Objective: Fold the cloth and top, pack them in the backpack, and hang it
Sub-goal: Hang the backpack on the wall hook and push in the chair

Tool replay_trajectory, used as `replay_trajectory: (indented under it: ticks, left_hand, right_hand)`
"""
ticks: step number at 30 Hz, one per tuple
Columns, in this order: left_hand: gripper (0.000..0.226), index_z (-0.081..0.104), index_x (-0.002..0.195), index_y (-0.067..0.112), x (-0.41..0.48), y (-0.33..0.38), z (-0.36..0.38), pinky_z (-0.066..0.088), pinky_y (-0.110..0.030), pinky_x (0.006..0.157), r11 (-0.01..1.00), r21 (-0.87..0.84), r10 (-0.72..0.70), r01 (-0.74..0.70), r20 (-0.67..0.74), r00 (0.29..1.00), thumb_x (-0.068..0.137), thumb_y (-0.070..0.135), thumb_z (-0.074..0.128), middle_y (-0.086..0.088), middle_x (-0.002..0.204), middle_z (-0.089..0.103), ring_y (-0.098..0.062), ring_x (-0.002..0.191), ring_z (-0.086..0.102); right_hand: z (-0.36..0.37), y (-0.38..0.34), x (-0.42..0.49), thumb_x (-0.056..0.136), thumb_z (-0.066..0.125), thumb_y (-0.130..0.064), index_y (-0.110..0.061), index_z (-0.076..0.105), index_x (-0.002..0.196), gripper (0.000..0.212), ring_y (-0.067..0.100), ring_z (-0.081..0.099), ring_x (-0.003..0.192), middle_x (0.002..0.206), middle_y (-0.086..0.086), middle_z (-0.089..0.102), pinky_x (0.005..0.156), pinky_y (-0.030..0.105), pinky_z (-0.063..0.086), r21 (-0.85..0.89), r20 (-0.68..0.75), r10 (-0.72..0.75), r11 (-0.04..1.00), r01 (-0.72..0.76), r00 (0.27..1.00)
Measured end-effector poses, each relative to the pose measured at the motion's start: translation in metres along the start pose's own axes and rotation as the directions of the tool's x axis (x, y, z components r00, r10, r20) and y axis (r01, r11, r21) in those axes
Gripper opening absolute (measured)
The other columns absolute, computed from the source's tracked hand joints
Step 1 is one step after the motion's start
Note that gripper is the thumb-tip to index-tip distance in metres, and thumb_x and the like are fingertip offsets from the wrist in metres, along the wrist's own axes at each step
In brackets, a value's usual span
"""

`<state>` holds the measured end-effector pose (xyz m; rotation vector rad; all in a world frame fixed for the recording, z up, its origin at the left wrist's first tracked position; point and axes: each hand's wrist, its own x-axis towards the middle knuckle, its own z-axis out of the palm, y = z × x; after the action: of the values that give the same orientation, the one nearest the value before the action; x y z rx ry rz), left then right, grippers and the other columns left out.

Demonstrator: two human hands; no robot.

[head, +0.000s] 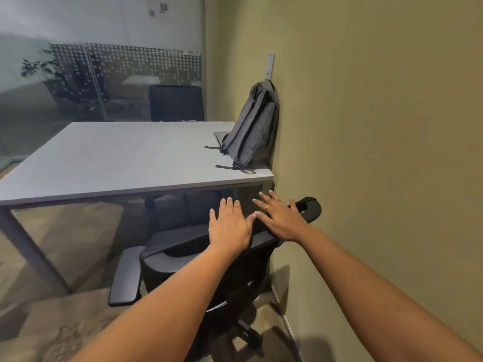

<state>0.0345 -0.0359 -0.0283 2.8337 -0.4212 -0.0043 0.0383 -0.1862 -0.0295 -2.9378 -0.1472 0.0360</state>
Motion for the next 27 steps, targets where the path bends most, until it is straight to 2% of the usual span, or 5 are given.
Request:
replay_trajectory:
  ticks: [3, 6, 20, 25, 27]
  left_hand:
    - [0.066, 0.015, 0.148, 0.009, -0.005, 0.001, -0.001, 0.005, -0.046, 0.117, 0.994, 0.039, -0.103, 0.104, -0.02, 0.994, 0.098, 0.051, 0.016, -0.009, 0.157, 0.012, -0.023, 0.146, 0.002]
    - [0.066, 0.016, 0.147, 0.008, -0.008, 0.001, 0.0, 0.005, -0.046, 0.117, 0.988, -0.011, -0.151, 0.151, -0.008, 0.989, 0.097, 0.051, 0.017, -0.009, 0.157, 0.013, -0.023, 0.146, 0.002]
    - [0.065, 0.013, 0.148, 0.01, 0.013, -0.002, -0.003, 0.001, -0.044, 0.117, 0.993, -0.036, -0.116, 0.116, -0.01, 0.993, 0.098, 0.05, 0.016, -0.006, 0.158, 0.009, -0.02, 0.146, -0.002]
    - [0.064, 0.013, 0.148, 0.01, 0.023, -0.008, -0.003, 0.0, -0.044, 0.117, 0.995, -0.01, -0.098, 0.097, -0.04, 0.994, 0.098, 0.05, 0.015, -0.007, 0.158, 0.009, -0.02, 0.146, -0.001]
    - [0.063, 0.014, 0.148, 0.01, 0.028, -0.017, -0.006, 0.001, -0.044, 0.117, 0.994, 0.003, -0.107, 0.107, -0.047, 0.993, 0.098, 0.049, 0.015, -0.007, 0.158, 0.01, -0.021, 0.146, -0.001]
  right_hand:
    - [0.0, 0.001, 0.003, 0.099, 0.023, -0.046, -0.029, 0.021, 0.147, 0.051, 0.009, -0.003, 0.145, 0.158, -0.008, 0.008, 0.114, 0.053, -0.001, 0.022, 0.009, -0.04, 0.999, 0.04, 0.999]
    - [0.002, 0.002, 0.004, 0.1, 0.022, -0.044, -0.026, 0.024, 0.146, 0.05, 0.009, 0.002, 0.145, 0.157, -0.009, 0.014, 0.115, 0.051, 0.004, 0.056, 0.001, -0.049, 0.997, 0.049, 0.999]
    - [0.001, 0.005, 0.02, 0.099, 0.031, -0.037, -0.025, 0.046, 0.136, 0.042, 0.007, 0.021, 0.142, 0.146, -0.011, 0.04, 0.116, 0.04, 0.011, 0.147, -0.193, -0.042, 0.986, 0.072, 0.98]
    - [0.002, 0.001, 0.031, 0.091, 0.021, -0.047, -0.025, 0.048, 0.134, 0.056, 0.007, 0.022, 0.141, 0.144, -0.011, 0.042, 0.116, 0.039, 0.01, 0.14, -0.198, -0.034, 0.988, 0.063, 0.98]
    - [0.004, -0.005, 0.038, 0.096, 0.025, -0.044, -0.025, 0.048, 0.135, 0.049, 0.007, 0.022, 0.141, 0.145, -0.011, 0.041, 0.116, 0.039, 0.01, 0.141, -0.197, -0.039, 0.988, 0.068, 0.98]
